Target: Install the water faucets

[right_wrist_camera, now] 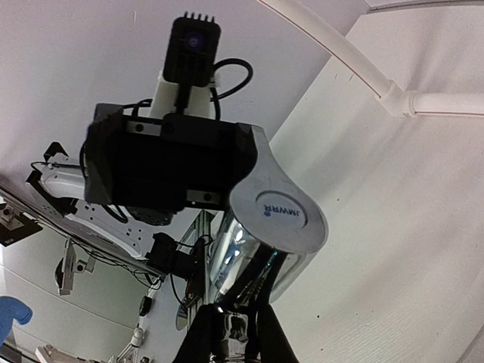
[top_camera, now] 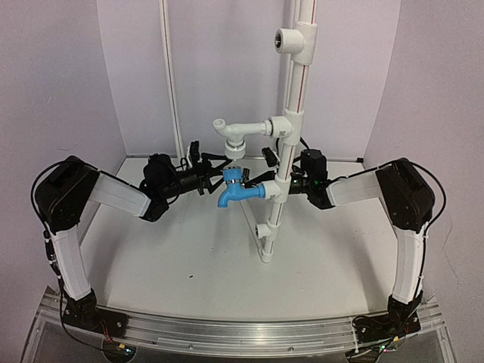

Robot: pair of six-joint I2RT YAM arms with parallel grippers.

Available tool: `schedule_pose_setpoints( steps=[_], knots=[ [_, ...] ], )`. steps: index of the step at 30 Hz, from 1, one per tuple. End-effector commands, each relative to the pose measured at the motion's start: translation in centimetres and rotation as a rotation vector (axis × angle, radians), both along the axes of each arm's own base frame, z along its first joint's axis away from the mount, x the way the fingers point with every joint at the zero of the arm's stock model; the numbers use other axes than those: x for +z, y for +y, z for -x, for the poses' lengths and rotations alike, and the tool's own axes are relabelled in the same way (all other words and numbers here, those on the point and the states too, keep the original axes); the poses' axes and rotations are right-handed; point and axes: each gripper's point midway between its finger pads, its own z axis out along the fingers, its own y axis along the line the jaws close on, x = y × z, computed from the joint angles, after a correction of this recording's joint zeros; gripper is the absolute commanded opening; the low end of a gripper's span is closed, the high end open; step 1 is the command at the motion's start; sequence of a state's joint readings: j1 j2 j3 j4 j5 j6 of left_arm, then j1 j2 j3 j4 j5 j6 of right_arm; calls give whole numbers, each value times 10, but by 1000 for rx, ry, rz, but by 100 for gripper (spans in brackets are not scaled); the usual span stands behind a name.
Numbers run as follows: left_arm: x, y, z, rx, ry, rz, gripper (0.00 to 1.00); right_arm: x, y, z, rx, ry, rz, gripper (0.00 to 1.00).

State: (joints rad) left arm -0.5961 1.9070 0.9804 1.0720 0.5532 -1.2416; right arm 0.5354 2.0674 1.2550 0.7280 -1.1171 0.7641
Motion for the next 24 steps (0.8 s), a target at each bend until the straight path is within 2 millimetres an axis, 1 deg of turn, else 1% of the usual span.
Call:
schedule_pose_setpoints(
  steps=[1,3,6,10,13,14,19,24],
  knots=[
    [16,5,33,-75,-124,-157,84,48,-5,20,49,-115,-65,0],
    [11,5,39,-96,-127,-191,85,49,-6,24,59,-117,-66,0],
    [1,0,45,-161,-114,-223,85,51,-7,29,78,-116,-69,0],
    [-3,-10,56,-279,-107,-197,75,54,-8,36,103,-118,-73,0],
    [2,-14,66,-341,-129,-155,63,56,-7,39,106,-122,-74,0],
    [4,-14,68,-353,-141,-145,60,56,-7,39,104,-122,-74,0],
    [9,-18,78,-386,-170,-140,52,52,-4,36,96,-111,-68,0],
    [6,-21,76,-389,-160,-145,44,49,1,41,108,-108,-66,0]
  ],
)
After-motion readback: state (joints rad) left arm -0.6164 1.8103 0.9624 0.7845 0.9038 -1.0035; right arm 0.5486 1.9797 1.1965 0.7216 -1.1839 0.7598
